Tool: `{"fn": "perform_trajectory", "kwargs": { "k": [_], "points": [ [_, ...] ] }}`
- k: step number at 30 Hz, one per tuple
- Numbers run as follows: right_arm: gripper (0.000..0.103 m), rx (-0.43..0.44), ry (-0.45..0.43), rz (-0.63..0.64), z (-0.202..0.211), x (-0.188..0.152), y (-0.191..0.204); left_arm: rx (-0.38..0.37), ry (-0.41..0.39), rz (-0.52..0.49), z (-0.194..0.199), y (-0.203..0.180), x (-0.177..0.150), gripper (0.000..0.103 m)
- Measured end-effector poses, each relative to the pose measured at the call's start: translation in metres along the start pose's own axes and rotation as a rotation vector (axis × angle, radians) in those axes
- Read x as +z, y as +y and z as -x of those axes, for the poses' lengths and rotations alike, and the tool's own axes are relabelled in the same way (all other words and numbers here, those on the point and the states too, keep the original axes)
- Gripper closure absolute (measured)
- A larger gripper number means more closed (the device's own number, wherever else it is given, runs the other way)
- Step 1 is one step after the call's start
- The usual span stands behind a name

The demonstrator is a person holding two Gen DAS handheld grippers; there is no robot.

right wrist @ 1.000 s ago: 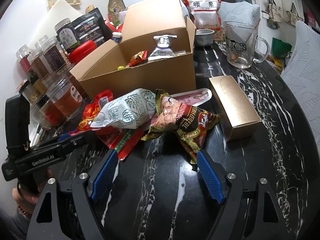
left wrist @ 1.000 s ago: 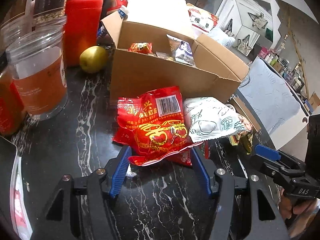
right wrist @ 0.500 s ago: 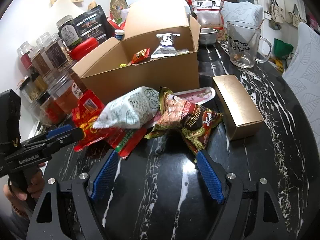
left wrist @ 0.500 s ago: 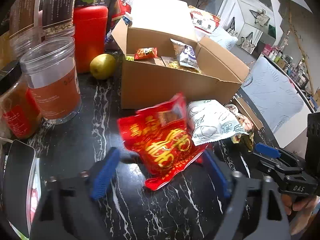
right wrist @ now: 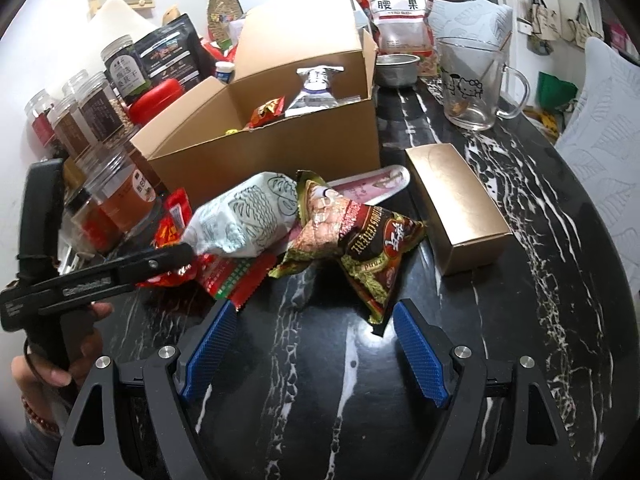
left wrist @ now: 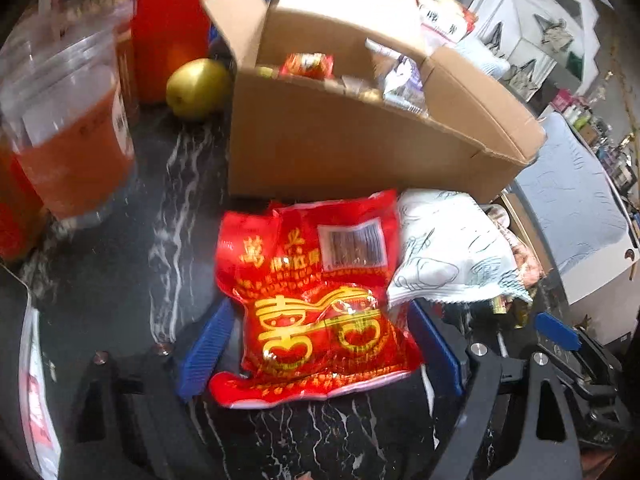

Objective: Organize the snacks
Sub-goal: 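Grasp the red candy bag with the left gripper while the right gripper grasps the brown cereal bag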

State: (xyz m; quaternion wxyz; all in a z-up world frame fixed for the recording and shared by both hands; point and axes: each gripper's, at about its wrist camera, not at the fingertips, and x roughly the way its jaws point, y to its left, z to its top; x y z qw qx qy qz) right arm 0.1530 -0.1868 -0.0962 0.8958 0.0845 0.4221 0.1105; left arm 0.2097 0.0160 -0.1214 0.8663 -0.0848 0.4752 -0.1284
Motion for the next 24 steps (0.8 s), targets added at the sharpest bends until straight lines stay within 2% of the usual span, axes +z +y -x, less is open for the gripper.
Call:
{"fn": "perform_trajectory", "kwargs": {
  "k": [7,8,9,12,18,21,24],
  "points": [
    [0.021,-0.002,-0.003,-0.011,-0.002,0.000,-0.005,0.144,-0.008,-0.063,-0.015,-0.011,-0.004,0.014],
    [0.021,-0.004,-0.004,-0.012,-0.002,0.001,-0.006,0.146,-0.016,-0.063,-0.014,-0.012,-0.004,0.015],
    [0.021,-0.006,-0.005,-0.013,-0.003,0.001,-0.007,0.142,-0.026,-0.061,-0.014,-0.012,-0.006,0.022],
    [0.021,-0.014,-0.011,-0.027,-0.005,0.005,-0.010,0.129,-0.030,-0.056,-0.010,-0.010,-0.005,0.030],
    [0.021,-0.001,-0.014,-0.081,-0.014,0.015,-0.012,0.092,-0.036,-0.030,0.004,-0.002,-0.011,0.030],
    [0.016,0.002,-0.025,-0.113,-0.020,0.021,-0.013,0.097,-0.047,-0.048,0.017,-0.004,-0.017,0.030],
    [0.017,0.002,-0.042,-0.132,-0.026,0.026,-0.014,0.080,-0.044,-0.045,0.025,-0.001,-0.024,0.030]
  ]
}}
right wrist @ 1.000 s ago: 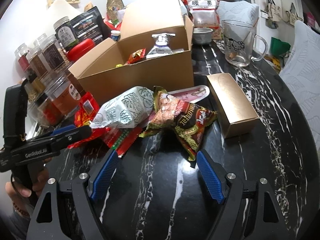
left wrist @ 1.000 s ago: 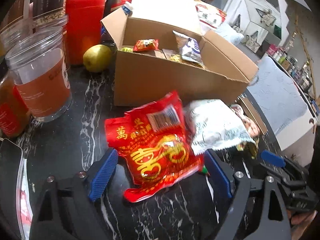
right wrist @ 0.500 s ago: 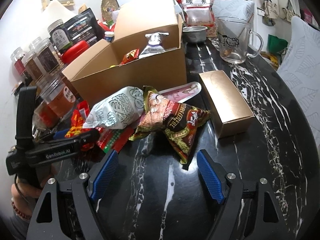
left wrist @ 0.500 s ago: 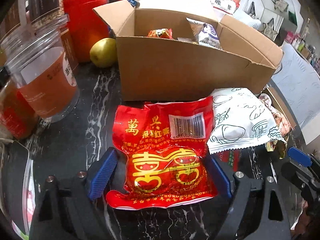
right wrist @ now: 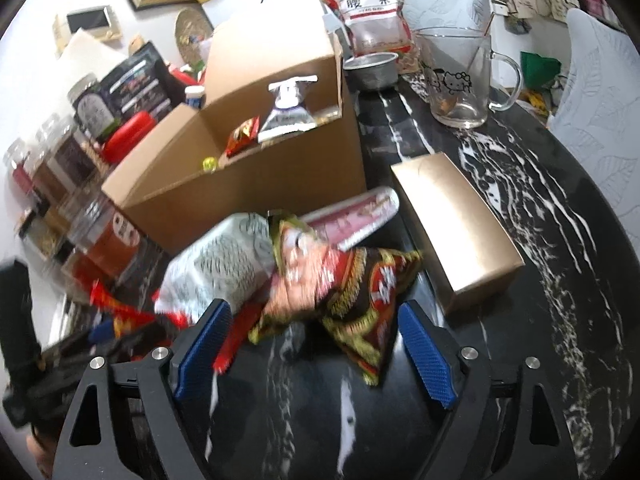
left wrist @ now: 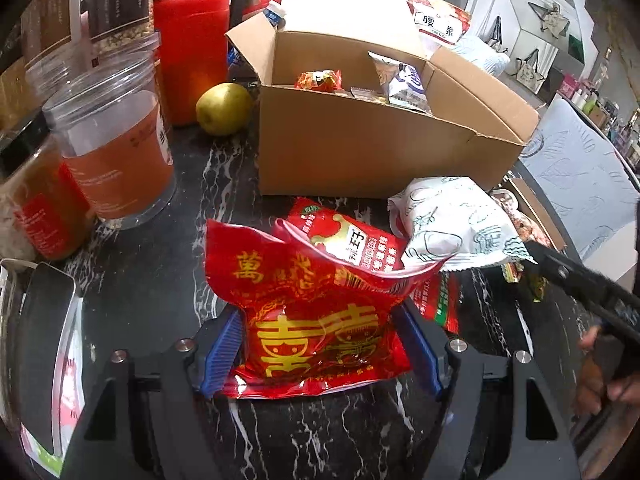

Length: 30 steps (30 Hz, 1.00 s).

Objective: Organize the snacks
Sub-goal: 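Grasp the red candy bag with the left gripper while the right gripper grasps the brown cereal bag, then carry the red bag and brown cereal bag up over the cardboard box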

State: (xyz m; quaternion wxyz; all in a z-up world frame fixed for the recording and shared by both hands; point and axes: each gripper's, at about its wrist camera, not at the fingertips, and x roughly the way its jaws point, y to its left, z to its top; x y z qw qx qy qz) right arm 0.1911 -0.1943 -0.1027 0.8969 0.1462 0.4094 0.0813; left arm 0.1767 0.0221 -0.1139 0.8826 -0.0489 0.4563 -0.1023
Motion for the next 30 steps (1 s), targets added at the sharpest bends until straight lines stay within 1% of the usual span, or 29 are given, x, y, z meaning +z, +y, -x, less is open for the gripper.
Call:
{"fn": "perform_trajectory", "kwargs": {
  "k": [5,6,7,8,10,12,23,30],
  "points": [
    [0.017,-0.047,0.028,-0.044,-0.017,0.003,-0.005,-0.004,-0.002,0.009,0.002,0.004,-0.001,0.030],
    [0.021,-0.054,0.031,-0.050,-0.019,0.003,-0.006,-0.007,-0.003,0.012,0.002,0.004,-0.001,0.030],
    [0.029,-0.057,0.032,-0.049,-0.019,0.002,-0.006,-0.009,-0.005,0.013,0.002,0.005,-0.001,0.030],
    [0.035,-0.065,0.020,-0.040,-0.019,0.002,-0.006,-0.012,-0.007,0.015,0.004,0.006,-0.003,0.030],
    [0.042,-0.057,0.011,-0.044,-0.016,0.000,-0.007,-0.020,-0.014,0.017,0.004,0.007,-0.001,0.030],
    [0.044,-0.043,-0.002,-0.049,-0.012,-0.002,-0.008,-0.030,-0.029,0.016,0.010,0.007,-0.002,0.030],
    [0.045,0.018,-0.032,-0.066,0.022,-0.022,-0.002,-0.058,-0.101,0.008,0.048,0.003,-0.007,0.030],
    [0.045,0.070,-0.039,-0.029,0.044,-0.038,0.014,-0.084,-0.143,-0.007,0.075,-0.003,-0.010,0.030]
  ]
}}
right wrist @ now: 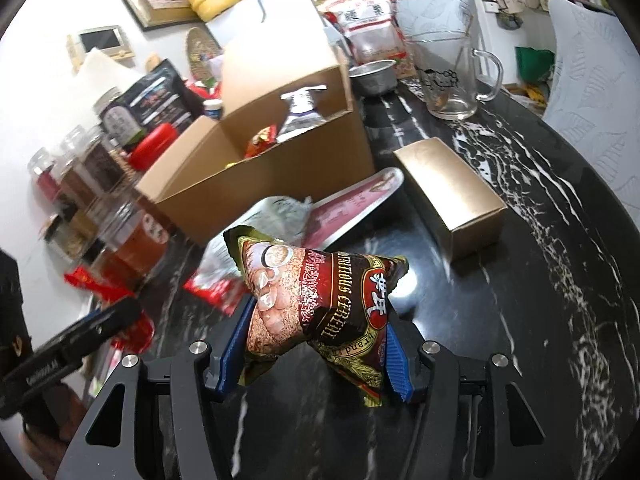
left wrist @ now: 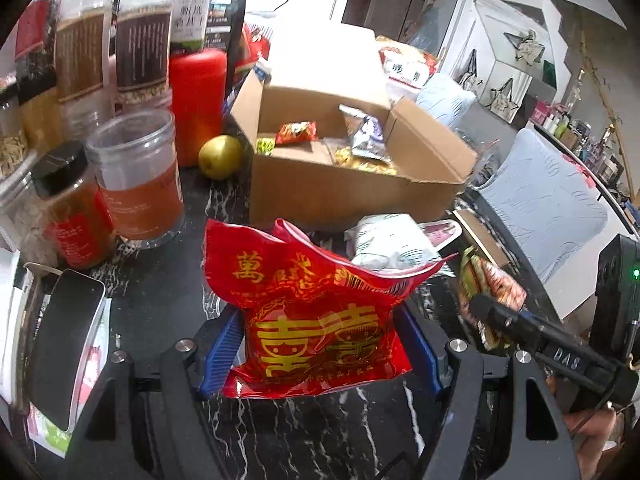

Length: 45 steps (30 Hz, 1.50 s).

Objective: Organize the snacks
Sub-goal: 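Carry the red bag and brown cereal bag up over the cardboard box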

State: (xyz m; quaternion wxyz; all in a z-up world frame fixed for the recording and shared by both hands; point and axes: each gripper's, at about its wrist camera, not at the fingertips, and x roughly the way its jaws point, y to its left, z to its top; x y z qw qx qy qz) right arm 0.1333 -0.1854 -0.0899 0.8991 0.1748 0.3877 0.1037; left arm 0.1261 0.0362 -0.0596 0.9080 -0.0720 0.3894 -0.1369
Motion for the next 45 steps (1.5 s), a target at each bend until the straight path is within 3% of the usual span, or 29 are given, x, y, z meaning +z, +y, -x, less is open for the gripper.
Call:
{"fn": "perform_trajectory", "kwargs": {
  "k": [7,15,33,45],
  "points": [
    [0.045,0.072,-0.016,0.062,0.022,-0.009,0.027,-0.035,-0.046,-0.032,0.020,-0.015,0.008,0.030],
    [0.045,0.115,-0.076,0.155,0.040,0.014,0.052,-0.070,-0.123,-0.090,0.032,-0.030,0.039,0.030],
    [0.045,0.121,-0.217,0.288,0.037,0.137,0.073,-0.092,-0.323,-0.088,0.029,-0.041,0.142,0.030],
    [0.045,0.146,-0.233,0.315,-0.005,0.206,0.078,-0.044,-0.371,-0.061,-0.011,-0.036,0.207,0.030]
  ]
}}
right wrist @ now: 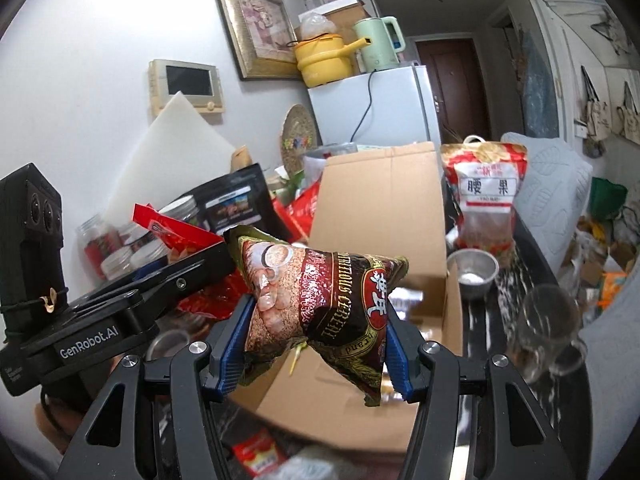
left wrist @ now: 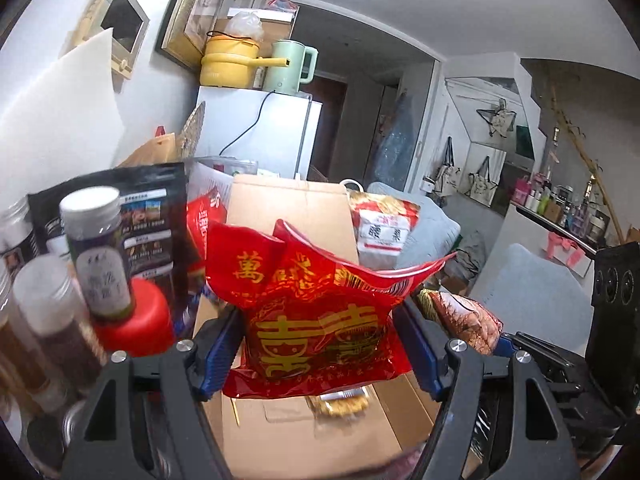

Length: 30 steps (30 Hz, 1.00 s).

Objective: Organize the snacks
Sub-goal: 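Carry the red bag and brown cereal bag up over the cardboard box, then lower both bags into the box and open both grippers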

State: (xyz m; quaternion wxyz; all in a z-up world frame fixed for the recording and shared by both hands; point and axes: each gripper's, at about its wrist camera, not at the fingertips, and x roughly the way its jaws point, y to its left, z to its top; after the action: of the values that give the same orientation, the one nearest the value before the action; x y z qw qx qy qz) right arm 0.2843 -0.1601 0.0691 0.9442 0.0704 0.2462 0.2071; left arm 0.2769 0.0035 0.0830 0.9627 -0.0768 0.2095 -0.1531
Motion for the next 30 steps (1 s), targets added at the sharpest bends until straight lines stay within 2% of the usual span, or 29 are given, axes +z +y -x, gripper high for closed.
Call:
{"fn": "perform_trajectory", "kwargs": {
  "k": [8,17,22,30],
  "points": [
    [0.044,-0.003,0.036,0.029,-0.047,0.021,-0.018,0.046,0.023,0.003,-0.044,0.016,0.012,0.030],
    [0.044,-0.042,0.151,-0.004,-0.099,0.011,-0.040,0.070,0.152,-0.002,-0.094,0.032,-0.002,0.030],
    [0.044,-0.092,0.206,-0.005,-0.115,0.004,-0.047,0.088,0.219,0.002,-0.117,0.036,-0.012,0.030],
    [0.043,-0.119,0.304,-0.014,-0.139,-0.007,-0.056,0.098,0.329,0.008,-0.144,0.042,-0.025,0.030]
  ]
}}
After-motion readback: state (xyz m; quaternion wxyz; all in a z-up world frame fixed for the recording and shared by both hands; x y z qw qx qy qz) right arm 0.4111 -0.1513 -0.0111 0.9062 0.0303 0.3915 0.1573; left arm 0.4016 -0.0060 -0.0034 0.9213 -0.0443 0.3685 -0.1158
